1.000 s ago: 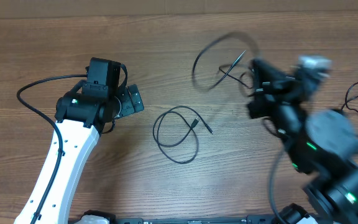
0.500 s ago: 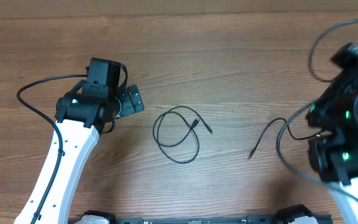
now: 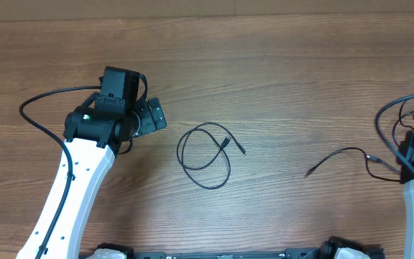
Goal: Untangle cables
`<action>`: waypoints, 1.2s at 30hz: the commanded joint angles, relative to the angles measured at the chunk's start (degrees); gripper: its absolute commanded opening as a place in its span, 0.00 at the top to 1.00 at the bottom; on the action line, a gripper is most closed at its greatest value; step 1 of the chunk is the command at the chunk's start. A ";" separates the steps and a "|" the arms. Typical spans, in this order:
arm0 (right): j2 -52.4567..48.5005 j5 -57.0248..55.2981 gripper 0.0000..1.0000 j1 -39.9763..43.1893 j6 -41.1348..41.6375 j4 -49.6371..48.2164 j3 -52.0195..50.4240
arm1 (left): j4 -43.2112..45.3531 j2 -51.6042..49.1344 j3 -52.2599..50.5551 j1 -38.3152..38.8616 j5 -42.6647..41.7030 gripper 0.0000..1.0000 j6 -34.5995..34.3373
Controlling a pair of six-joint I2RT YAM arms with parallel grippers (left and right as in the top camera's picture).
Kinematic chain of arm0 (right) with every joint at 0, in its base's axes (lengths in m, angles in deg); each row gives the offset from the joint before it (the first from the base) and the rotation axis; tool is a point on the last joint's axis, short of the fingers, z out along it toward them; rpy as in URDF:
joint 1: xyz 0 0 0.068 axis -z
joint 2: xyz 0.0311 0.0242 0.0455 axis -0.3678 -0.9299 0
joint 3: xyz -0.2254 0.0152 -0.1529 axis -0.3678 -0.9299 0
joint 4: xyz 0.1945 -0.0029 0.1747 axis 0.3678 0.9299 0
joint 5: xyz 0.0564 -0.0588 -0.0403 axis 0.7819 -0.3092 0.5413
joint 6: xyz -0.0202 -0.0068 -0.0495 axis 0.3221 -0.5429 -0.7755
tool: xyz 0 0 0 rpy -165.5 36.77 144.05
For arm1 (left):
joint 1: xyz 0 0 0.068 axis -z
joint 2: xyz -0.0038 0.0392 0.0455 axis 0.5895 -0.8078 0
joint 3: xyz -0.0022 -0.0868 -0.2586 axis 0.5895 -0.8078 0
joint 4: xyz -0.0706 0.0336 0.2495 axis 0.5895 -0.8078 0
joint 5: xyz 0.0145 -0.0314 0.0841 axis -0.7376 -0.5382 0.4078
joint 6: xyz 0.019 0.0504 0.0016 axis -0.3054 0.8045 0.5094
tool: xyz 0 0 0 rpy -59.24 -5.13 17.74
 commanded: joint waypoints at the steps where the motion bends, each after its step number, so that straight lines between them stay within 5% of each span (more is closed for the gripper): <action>1: -4.50 -0.13 0.96 6.69 4.17 0.33 0.57 | 0.17 0.94 0.66 -0.24 -0.24 0.00 1.29; 5: -8.57 3.52 0.96 11.43 17.51 10.45 0.52 | 0.17 0.94 0.66 -0.24 -0.24 0.00 1.29; 10: -14.21 33.59 0.96 18.64 51.93 40.02 0.50 | 0.17 0.94 0.66 -0.24 -0.24 0.00 1.29; 14: -24.98 55.78 0.96 28.48 64.46 50.53 0.46 | 0.17 0.94 0.66 -0.24 -0.24 0.00 1.27; 15: -28.00 62.82 0.61 31.47 64.04 51.47 0.46 | 0.17 0.94 0.66 -0.24 -0.24 0.00 1.29; 17: -29.38 67.43 0.09 33.00 57.57 50.84 0.46 | 0.17 0.94 0.66 -0.24 -0.24 0.00 1.29; 18: -29.38 67.41 0.00 32.96 54.60 50.47 0.46 | 0.17 0.94 0.66 -0.24 -0.24 0.00 1.27; 26: -25.27 72.22 0.00 31.89 48.87 51.63 0.68 | 0.17 0.94 0.66 -0.24 -0.24 0.00 1.29; 33: -11.15 65.26 0.00 27.28 47.54 59.69 1.11 | 0.17 0.94 0.66 -0.24 -0.24 0.00 1.29; 36: -9.05 72.48 0.00 22.14 41.31 60.39 1.11 | 0.17 0.94 0.66 -0.24 -0.24 0.00 1.29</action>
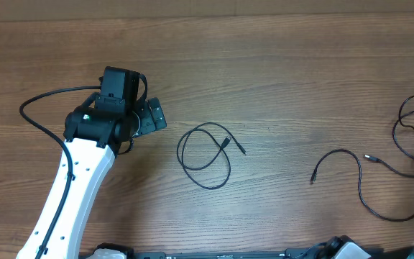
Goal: Untangle cables
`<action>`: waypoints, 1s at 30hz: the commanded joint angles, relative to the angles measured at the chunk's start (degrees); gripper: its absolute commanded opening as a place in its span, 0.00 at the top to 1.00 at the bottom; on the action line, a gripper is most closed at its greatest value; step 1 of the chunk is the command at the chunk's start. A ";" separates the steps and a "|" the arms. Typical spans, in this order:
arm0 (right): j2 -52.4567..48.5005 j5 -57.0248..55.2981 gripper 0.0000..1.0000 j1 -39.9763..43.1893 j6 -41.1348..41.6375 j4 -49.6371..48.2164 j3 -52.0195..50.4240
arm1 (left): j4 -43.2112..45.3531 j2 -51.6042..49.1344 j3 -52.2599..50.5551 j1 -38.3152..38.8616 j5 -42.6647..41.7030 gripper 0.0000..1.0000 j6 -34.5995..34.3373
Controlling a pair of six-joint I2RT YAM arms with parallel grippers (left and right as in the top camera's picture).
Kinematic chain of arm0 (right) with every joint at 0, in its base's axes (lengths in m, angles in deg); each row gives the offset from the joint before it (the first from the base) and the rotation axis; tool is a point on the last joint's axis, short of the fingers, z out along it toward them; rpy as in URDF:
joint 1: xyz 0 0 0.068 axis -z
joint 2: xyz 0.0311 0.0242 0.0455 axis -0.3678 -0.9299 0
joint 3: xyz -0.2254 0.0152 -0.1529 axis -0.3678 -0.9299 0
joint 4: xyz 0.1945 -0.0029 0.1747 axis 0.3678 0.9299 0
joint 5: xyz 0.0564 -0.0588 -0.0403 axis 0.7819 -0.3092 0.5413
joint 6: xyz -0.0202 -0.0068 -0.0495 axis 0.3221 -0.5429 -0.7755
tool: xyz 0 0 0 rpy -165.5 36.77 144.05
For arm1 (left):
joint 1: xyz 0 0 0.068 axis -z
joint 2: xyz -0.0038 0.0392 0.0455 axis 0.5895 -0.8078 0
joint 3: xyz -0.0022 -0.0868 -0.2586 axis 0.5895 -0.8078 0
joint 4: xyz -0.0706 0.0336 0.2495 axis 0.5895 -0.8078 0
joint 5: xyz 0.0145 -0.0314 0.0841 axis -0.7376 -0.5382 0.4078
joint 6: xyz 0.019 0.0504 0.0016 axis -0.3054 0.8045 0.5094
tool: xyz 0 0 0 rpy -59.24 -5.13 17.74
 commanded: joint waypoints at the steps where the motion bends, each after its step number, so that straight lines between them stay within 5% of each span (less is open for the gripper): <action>1: 0.55 9.14 0.00 -6.19 -7.30 0.15 0.94 | 0.20 0.92 0.66 -0.24 -0.24 0.00 1.29; 7: -2.23 18.18 0.00 -25.59 -10.45 4.07 -0.20 | 0.20 0.92 0.66 -0.24 -0.24 0.00 1.27; 16: -14.99 21.22 0.00 -55.01 -28.20 2.80 -1.70 | 0.20 0.92 0.66 -0.24 -0.24 0.00 1.27; 30: -27.36 21.20 0.00 -74.05 -22.49 0.96 -1.70 | 0.20 0.92 0.66 -0.24 -0.24 0.00 1.29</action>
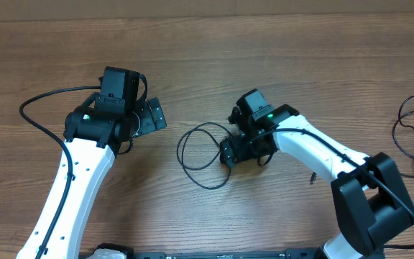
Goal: Untangle cables
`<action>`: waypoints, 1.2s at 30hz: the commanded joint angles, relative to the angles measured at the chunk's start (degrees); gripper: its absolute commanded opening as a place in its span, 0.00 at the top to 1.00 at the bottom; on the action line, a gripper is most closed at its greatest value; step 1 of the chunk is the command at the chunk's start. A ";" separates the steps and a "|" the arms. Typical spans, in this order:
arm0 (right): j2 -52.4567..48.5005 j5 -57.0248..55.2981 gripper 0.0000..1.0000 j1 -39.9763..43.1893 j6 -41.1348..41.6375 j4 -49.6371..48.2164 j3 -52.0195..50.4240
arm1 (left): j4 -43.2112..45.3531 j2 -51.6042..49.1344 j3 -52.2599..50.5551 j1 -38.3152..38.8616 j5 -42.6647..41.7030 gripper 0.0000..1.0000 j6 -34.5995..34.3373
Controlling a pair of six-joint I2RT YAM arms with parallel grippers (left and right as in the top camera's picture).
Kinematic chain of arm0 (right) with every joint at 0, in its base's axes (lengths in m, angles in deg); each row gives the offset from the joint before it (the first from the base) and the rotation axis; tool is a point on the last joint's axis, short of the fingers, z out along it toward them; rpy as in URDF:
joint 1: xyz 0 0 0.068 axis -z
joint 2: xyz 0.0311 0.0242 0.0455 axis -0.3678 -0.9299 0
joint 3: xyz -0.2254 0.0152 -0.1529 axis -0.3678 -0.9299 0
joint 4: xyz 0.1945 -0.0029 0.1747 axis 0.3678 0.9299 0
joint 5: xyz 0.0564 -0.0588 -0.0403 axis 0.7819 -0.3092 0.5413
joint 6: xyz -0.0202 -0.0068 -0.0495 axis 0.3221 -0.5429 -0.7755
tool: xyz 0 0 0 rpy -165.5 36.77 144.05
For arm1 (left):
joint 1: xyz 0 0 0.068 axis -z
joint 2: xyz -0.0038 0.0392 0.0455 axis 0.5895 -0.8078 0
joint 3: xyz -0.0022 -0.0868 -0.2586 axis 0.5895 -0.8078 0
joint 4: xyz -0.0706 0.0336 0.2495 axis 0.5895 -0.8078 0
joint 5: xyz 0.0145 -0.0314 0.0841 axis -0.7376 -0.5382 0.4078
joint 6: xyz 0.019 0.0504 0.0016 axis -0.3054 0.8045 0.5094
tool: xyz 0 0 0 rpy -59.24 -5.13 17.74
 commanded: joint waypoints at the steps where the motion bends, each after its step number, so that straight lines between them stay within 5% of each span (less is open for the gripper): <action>1: -0.13 0.11 0.00 -2.69 3.93 -1.53 -0.35 | 0.22 0.92 0.66 -0.24 -0.24 0.00 1.29; 7: -0.13 -0.26 0.00 -9.20 -3.54 -6.56 -0.35 | 0.22 0.92 0.66 -0.24 -0.24 0.00 1.29; 11: -0.13 -10.60 0.00 -12.59 -6.23 -7.06 -0.35 | 0.22 0.92 0.66 -0.24 -0.24 0.00 1.29; 17: -0.13 -11.17 0.00 -18.53 -22.53 -11.23 -0.35 | 0.22 0.92 0.66 -0.24 -0.24 0.00 1.29; 33: -4.28 -2.03 0.03 -20.92 -23.52 -18.43 -0.37 | 0.22 0.92 0.66 -0.24 -0.24 0.00 1.29; 36: -6.32 -2.03 0.12 -20.92 -23.52 -18.49 -0.37 | 0.22 0.92 0.66 -0.24 -0.24 0.00 1.29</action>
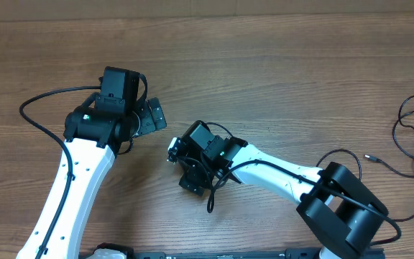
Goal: Untangle cables
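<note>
Only the overhead view shows this moment. My right gripper [190,167] lies left of the table's middle, on the spot where a small black cable rests. Nearly all of that cable is hidden beneath it. One short strand [210,201] trails out towards the front edge. The jaws seem closed on the cable, though the grip itself is hidden. My left gripper [154,115] hovers up and to the left of it, open and holding nothing. A longer black cable [343,152] lies to the right, its plug [369,156] free and its far end in loose loops.
The right arm [279,173] stretches across the front middle of the wooden table [279,65] and covers part of the longer cable. The left arm's own supply cable [38,101] arcs out at the far left.
My right gripper has moved left from the plug end of the small coil to its left side. The open loop is gone from view, and only a short strand shows below the gripper.
At first the right arm sat at the right edge among the long cable. Then it was out of view, leaving that cable spread on the table. Later it was over the small coil's plug end, and now it is further left. The left arm never moved.
</note>
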`<action>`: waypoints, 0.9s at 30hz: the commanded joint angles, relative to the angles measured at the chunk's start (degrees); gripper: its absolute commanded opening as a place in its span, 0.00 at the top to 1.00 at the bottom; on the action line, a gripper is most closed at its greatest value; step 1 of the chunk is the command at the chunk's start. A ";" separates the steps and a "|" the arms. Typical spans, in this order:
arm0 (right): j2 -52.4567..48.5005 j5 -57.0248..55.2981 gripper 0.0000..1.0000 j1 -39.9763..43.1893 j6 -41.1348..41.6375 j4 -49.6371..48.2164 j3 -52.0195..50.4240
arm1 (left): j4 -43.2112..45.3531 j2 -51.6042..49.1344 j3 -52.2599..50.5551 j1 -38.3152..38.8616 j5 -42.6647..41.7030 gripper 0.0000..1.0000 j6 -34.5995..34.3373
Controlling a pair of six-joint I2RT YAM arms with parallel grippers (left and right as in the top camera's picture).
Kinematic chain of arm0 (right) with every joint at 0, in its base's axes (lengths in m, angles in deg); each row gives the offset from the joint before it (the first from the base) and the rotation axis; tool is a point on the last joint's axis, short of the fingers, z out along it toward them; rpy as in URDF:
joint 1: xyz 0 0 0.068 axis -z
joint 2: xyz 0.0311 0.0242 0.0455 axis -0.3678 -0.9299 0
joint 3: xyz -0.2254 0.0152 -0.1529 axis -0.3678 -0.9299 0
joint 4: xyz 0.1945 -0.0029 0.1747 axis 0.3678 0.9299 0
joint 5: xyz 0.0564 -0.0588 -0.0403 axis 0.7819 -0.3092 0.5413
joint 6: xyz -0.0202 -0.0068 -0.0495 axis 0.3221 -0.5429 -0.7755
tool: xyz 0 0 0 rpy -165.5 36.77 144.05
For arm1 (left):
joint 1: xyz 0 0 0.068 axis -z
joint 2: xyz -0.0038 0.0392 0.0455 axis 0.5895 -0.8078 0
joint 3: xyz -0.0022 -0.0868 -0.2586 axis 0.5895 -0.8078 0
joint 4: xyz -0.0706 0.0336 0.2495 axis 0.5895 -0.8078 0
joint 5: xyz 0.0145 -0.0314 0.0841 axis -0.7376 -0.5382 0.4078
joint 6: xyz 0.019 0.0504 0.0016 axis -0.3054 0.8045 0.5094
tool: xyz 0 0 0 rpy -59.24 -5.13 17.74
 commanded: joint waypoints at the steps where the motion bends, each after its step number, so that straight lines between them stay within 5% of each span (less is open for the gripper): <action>1: -2.78 1.33 0.16 -0.26 -0.07 -0.48 -0.17 | 0.22 0.92 0.66 -0.24 -0.24 0.00 1.29; 5: -7.96 1.33 0.32 -1.86 -0.04 -2.34 -0.17 | 0.22 0.92 0.66 -0.24 -0.24 0.00 1.27; 8: -10.29 1.31 0.62 -3.23 -0.02 -3.17 -0.17 | 0.22 0.92 0.66 -0.24 -0.24 0.01 1.27; 9: -10.69 1.31 0.85 -3.32 0.39 -3.67 -0.17 | 0.22 0.92 0.66 -0.24 -0.24 0.01 1.29; 10: -10.80 1.29 0.96 -3.32 0.96 -4.13 -0.17 | 0.22 0.92 0.66 -0.24 -0.24 0.00 1.29; 22: -10.80 -11.28 0.96 6.51 4.68 -5.05 -0.17 | 0.22 0.92 0.66 -0.24 -0.24 0.00 1.29; 27: -10.84 -13.22 0.96 29.20 4.26 -5.97 -0.15 | 0.22 0.92 0.66 -0.24 -0.24 0.00 1.29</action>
